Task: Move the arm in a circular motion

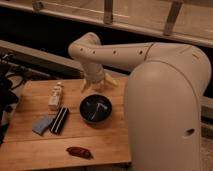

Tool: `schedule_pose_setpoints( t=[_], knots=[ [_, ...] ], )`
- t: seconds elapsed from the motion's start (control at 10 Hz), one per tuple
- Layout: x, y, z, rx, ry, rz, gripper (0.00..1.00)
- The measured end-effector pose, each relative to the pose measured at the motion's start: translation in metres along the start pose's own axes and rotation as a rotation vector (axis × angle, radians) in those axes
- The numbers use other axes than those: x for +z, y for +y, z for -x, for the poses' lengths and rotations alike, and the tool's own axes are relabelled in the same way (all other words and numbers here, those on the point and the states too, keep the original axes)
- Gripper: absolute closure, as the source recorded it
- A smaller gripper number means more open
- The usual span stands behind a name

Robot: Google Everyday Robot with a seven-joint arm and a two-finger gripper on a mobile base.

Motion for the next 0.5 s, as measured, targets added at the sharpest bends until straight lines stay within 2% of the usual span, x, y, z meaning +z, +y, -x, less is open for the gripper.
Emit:
schedule_pose_setpoints(
  t=[0.3, 0.5],
  knots=[
    [0.007, -0.059, 0.050, 0.096, 0.012, 0.012, 0.00],
    [0.021, -0.115, 0.066, 0.198, 0.044, 0.032, 0.00]
  ],
)
